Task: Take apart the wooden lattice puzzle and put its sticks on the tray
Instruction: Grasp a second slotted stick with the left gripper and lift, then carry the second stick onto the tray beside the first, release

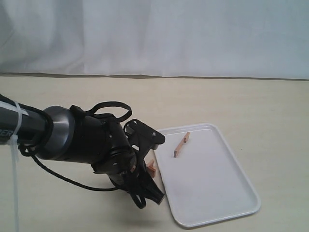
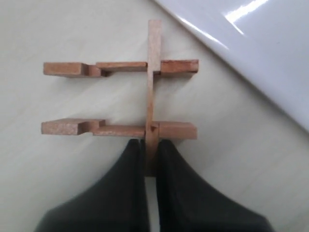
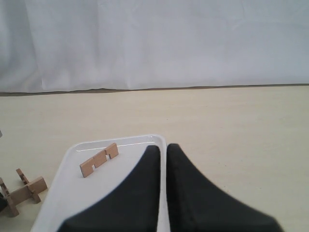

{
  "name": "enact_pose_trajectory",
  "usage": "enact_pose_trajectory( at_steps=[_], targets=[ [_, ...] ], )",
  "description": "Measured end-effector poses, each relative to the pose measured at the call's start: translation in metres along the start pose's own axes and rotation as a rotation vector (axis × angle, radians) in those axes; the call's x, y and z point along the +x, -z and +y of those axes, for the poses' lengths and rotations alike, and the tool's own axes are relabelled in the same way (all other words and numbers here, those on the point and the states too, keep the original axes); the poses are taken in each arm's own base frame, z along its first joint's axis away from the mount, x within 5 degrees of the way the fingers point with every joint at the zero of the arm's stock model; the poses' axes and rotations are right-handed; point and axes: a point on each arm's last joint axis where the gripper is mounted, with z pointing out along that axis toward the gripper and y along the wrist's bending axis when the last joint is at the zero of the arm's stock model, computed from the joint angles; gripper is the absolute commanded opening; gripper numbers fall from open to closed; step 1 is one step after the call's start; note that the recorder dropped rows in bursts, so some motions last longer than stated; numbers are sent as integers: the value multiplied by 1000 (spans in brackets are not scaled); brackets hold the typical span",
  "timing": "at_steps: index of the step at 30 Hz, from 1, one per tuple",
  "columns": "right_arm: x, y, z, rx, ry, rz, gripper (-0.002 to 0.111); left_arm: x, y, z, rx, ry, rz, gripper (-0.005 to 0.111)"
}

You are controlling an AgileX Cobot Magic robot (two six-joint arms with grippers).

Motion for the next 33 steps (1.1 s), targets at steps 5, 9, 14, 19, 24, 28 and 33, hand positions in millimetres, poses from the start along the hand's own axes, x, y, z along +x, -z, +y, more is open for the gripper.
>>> enact_pose_trajectory(
  at_steps=[5, 9, 14, 19, 24, 28, 33],
  targets=[
    [0, 0, 0, 0, 0, 0, 5, 1, 0, 1, -14, -16, 12, 0],
    [0, 0, 0, 0, 0, 0, 5, 1, 4, 3, -24, -19, 18, 0],
    [0, 0, 0, 0, 0, 0, 5, -3, 18, 4, -21, -15, -18, 0],
    [0, 0, 0, 0, 0, 0, 5, -8, 36, 7, -19, -9, -61, 0],
    [0, 0, 0, 0, 0, 0, 5, -18, 67, 7, 24, 20, -185, 0],
    [0, 0, 0, 0, 0, 0, 5, -33, 85, -1, 124, 79, -335, 0],
    [0, 0, 0, 0, 0, 0, 5, -63, 84, -39, 183, 49, -369, 0]
  ],
)
